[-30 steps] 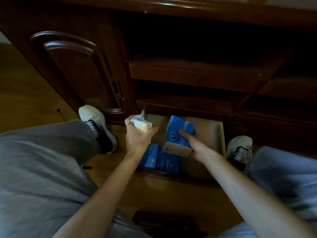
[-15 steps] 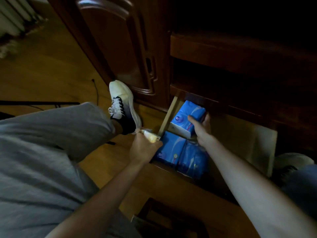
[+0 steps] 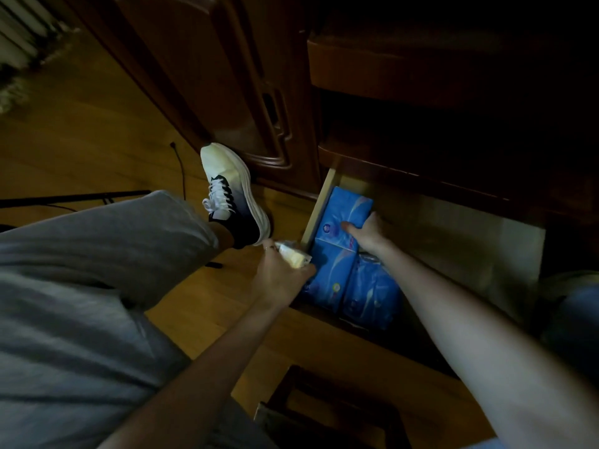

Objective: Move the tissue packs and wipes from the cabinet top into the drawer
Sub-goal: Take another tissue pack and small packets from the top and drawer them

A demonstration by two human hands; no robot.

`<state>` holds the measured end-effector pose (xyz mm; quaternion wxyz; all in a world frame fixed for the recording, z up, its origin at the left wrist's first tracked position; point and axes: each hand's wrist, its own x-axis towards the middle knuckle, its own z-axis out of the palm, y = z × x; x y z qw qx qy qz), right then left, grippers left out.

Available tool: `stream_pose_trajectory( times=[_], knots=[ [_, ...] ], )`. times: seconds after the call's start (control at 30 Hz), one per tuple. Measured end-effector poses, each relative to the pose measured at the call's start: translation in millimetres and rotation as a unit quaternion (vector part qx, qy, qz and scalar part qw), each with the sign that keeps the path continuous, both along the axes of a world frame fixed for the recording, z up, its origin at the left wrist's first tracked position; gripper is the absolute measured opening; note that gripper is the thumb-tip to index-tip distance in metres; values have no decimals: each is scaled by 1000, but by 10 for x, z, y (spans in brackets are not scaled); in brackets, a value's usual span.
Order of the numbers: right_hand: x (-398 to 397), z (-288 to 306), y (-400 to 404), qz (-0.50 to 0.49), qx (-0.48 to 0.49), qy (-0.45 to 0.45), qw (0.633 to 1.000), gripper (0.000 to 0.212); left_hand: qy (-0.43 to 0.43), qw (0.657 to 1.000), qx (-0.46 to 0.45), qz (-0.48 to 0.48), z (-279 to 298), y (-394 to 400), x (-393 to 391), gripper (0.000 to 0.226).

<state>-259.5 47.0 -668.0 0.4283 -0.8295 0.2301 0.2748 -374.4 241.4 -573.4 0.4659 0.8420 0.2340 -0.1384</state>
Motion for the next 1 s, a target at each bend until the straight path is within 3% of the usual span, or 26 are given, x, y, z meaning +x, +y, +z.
stream_pose_trajectory(
  times=[0.1, 0.17, 0.3, 0.4, 0.5, 0.57, 0.73, 0.8, 0.87, 0.93, 1.0],
  knots=[
    [-12, 112, 6, 21, -29, -2, 999, 91, -3, 1000, -16, -2, 70, -51, -5, 62],
    [-56, 240, -50, 34, -1, -26, 999, 90, -4, 996, -74, 39, 181, -111, 27, 61],
    [-236, 648, -274, 20, 80, -140, 987, 51, 102, 965, -230, 79, 434, -331, 140, 85],
    [-521, 1043, -397, 49, 203, -148, 967, 31, 108, 958, -249, 95, 521, -513, 127, 71],
    [-840, 1350, -437, 121, 246, -91, 957, 40, 108, 946, -284, 110, 540, -673, 65, 47],
    [-953, 1385, -469, 135, 233, -104, 957, 44, 113, 943, -302, 86, 556, -746, 44, 34],
    [-1089, 1413, -743, 44, 205, -139, 968, 38, 89, 934, -344, 42, 656, -878, -37, 33],
    [-1100, 1398, -896, -11, 168, -154, 974, 38, 76, 935, -342, 57, 674, -904, -48, 21],
    [-1113, 1355, -1014, -48, 157, -150, 975, 36, 64, 930, -359, 47, 660, -911, -48, 28],
    [-1143, 1294, -1056, -40, 178, -140, 973, 36, 60, 927, -369, 19, 632, -920, -55, 50],
    [-1174, 1246, -1023, -26, 190, -150, 970, 38, 63, 932, -356, -8, 596, -938, -68, 56]
  ],
)
